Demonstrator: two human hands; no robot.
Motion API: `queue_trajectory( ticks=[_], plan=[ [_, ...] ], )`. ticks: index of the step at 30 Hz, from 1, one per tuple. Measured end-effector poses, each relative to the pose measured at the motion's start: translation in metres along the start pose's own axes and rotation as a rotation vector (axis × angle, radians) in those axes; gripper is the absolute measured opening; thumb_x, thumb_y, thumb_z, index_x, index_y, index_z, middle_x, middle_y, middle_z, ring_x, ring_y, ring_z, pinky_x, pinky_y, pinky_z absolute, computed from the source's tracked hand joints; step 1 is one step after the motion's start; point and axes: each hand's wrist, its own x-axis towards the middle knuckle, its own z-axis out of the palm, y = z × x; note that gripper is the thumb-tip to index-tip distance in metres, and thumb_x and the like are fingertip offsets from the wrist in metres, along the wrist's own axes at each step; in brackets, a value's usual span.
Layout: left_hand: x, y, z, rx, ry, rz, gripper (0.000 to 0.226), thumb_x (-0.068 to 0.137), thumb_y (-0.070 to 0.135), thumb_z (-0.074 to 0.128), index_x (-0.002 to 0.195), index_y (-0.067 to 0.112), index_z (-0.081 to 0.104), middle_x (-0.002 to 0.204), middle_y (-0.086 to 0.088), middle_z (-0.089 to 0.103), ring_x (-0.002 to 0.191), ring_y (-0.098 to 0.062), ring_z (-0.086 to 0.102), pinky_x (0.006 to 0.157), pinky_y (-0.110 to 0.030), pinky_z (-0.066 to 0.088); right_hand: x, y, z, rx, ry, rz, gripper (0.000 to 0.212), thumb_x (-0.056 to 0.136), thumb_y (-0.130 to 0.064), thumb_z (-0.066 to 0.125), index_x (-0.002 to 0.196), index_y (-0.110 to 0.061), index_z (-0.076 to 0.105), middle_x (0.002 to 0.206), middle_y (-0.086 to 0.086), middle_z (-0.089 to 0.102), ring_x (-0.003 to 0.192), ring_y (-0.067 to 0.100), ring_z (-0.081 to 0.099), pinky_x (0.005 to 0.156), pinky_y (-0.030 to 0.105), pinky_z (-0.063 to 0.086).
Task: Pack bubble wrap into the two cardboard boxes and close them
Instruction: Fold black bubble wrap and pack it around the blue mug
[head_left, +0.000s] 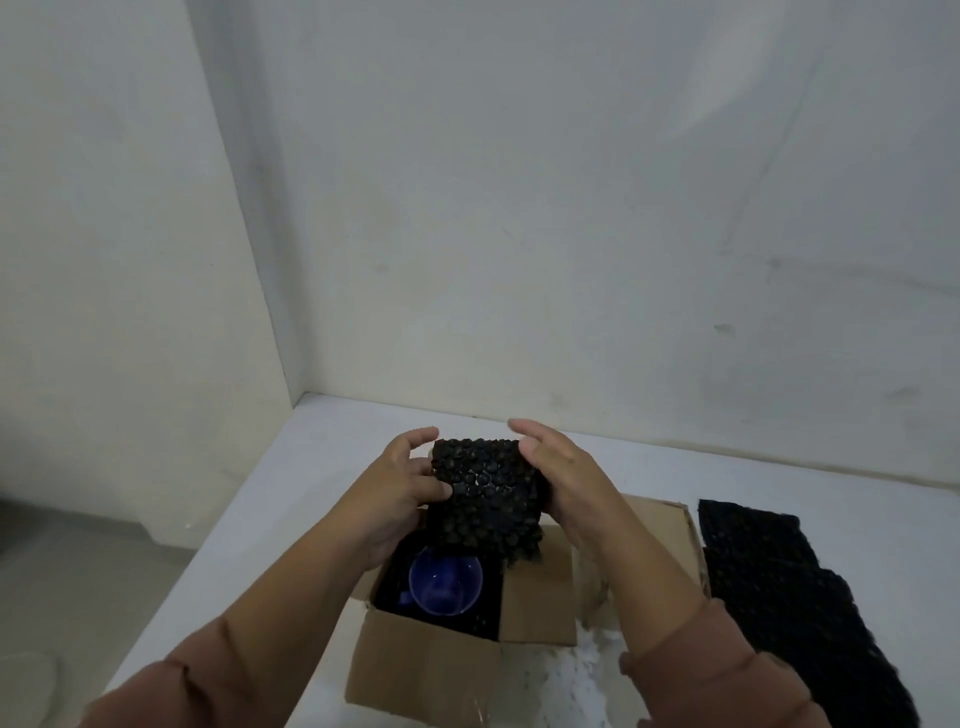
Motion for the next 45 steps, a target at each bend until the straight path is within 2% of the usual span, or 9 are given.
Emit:
queue_trajectory(
  ticks=[4,11,14,18,24,30,36,39,45],
  plan=[
    [0.003,-0.006,-0.004,-0.075,0.013,0.043,0.038,0.084,-0.020,0.047,0.108,0.008,0.055,0.100,-0.015,0.063,0.088,-0.025,0.063,0.073,-0.032,0.053,0.000,0.017,-0.001,0.030,-0.129,0.084,0.050,0.074,-0.015,0.071,0.120,-0.026,0.056,0.113,0.003,0.068,0.106,0.022,0.065,0.085,0.036,0.054],
    [0.002,-0.006,-0.018,-0.121,-0.163,-0.069,0.023,0.093,0.018,0.045,0.085,0.010,0.066,0.095,-0.013,0.064,0.080,-0.026,0.061,0.066,-0.033,0.055,0.006,0.014,0.003,-0.073,0.094,0.009,0.054,0.080,0.019,0.047,0.064,-0.023,0.076,0.076,0.001,0.074,0.075,0.021,0.068,0.065,0.028,0.055],
    [0.006,-0.005,-0.019,0.034,-0.212,-0.023,0.002,0.088,0.009,0.059,0.089,0.010,0.058,0.090,-0.010,0.064,0.081,-0.019,0.064,0.068,-0.027,0.055,0.005,0.006,0.001,-0.125,0.074,0.028,0.048,0.083,0.012,0.045,0.070,-0.023,0.076,0.083,0.001,0.073,0.079,0.015,0.069,0.070,0.024,0.055],
    [0.016,-0.010,-0.014,0.557,0.009,0.153,0.026,0.080,-0.004,0.065,0.087,0.014,0.047,0.071,-0.002,0.055,0.054,-0.007,0.053,0.055,-0.022,0.043,-0.002,-0.001,0.000,-0.178,-0.046,0.059,0.024,0.074,-0.021,0.058,0.088,-0.025,0.076,0.105,-0.004,0.071,0.103,0.013,0.063,0.089,0.032,0.051],
    [0.024,-0.028,-0.009,1.203,0.087,0.355,0.024,0.084,0.015,0.060,0.099,0.022,0.044,0.090,0.005,0.058,0.073,-0.008,0.052,0.054,-0.016,0.034,-0.002,0.022,0.018,-0.955,-0.001,-0.078,0.022,0.084,-0.010,0.057,0.104,-0.020,0.054,0.101,-0.004,0.048,0.088,0.013,0.048,0.062,0.013,0.034],
    [0.036,-0.048,-0.015,1.238,0.009,0.334,0.013,0.083,0.009,0.052,0.085,0.020,0.045,0.082,0.003,0.054,0.074,-0.014,0.051,0.055,-0.015,0.031,-0.007,0.059,0.042,-1.267,0.099,-0.143,0.018,0.083,-0.008,0.044,0.099,-0.014,0.048,0.098,0.007,0.056,0.076,0.023,0.050,0.060,0.036,0.041],
    [0.038,-0.055,-0.025,1.438,-0.100,0.447,0.008,0.087,0.017,0.049,0.094,0.020,0.051,0.095,0.005,0.056,0.080,-0.014,0.054,0.061,-0.021,0.034,-0.009,0.067,0.049,-1.528,0.071,-0.257,0.024,0.054,-0.011,0.072,0.067,-0.017,0.053,0.061,0.001,0.059,0.047,0.016,0.052,0.040,0.023,0.013],
    [0.040,-0.056,-0.028,1.676,-0.092,0.662,0.019,0.080,0.018,0.055,0.097,0.023,0.059,0.089,0.008,0.065,0.080,-0.016,0.060,0.066,-0.024,0.033,-0.004,0.074,0.047,-1.491,0.022,-0.250,0.013,0.083,-0.008,0.053,0.095,-0.013,0.053,0.090,0.009,0.062,0.075,0.026,0.059,0.054,0.032,0.039],
    [0.041,-0.061,-0.015,1.955,-0.119,0.657,0.032,0.034,0.019,0.077,0.058,0.028,0.057,0.043,0.011,0.050,0.042,-0.012,0.049,0.054,-0.023,0.030,0.002,0.064,0.053,-1.515,-0.028,-0.160,0.021,0.090,-0.008,0.044,0.109,-0.007,0.051,0.108,0.013,0.062,0.094,0.029,0.061,0.065,0.034,0.036]
  ],
)
